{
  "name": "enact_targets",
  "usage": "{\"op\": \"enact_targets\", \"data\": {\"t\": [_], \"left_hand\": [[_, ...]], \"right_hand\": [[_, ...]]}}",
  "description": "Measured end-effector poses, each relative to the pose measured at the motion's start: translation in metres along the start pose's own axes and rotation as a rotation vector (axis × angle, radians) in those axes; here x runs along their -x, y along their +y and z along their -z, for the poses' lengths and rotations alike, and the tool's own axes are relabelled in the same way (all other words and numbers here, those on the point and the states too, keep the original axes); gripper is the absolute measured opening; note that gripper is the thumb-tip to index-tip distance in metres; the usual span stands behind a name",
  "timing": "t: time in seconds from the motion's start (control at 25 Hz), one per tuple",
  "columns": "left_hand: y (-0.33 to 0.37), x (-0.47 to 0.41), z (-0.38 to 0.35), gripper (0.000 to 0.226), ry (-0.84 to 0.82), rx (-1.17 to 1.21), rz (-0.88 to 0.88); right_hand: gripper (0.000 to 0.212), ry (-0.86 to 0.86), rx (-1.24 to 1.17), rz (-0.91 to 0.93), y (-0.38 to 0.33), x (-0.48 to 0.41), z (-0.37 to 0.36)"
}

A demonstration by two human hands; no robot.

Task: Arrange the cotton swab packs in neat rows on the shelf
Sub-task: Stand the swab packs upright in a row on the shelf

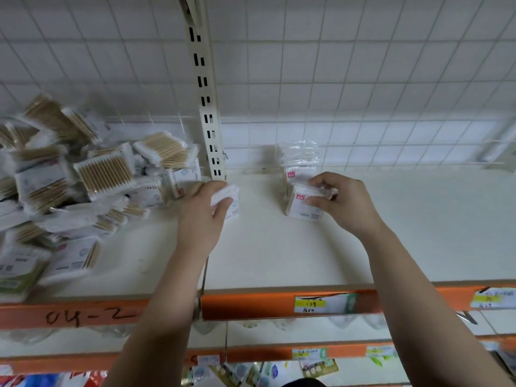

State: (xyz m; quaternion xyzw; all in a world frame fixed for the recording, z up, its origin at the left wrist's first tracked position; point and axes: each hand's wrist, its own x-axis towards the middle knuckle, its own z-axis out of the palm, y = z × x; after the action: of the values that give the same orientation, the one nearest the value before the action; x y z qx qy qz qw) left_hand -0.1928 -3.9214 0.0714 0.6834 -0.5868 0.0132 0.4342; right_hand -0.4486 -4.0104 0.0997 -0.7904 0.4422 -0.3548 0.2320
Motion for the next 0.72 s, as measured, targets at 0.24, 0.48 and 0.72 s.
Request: {"op": "enact_targets", "data": {"t": [0.24,0.48,0.72], "left_hand": [[0.005,-0.004,0.002,0.028,0.052,-0.044,0.001],[0.010,-0.003,0.003,0.026,0.139,-0.010,-0.046],[0.015,-0.003,0.000,0.027,0.124,0.021,-0.035]], "right_hand": [[0.024,0.037,0.107,0.081,0.006,-0.019,0.002],[0.023,0.008,0.106,0.191,0.018,-0.032,-0.004],[0.024,0.024,0.112,0.186,0.026,-0.046,-0.011]]}}
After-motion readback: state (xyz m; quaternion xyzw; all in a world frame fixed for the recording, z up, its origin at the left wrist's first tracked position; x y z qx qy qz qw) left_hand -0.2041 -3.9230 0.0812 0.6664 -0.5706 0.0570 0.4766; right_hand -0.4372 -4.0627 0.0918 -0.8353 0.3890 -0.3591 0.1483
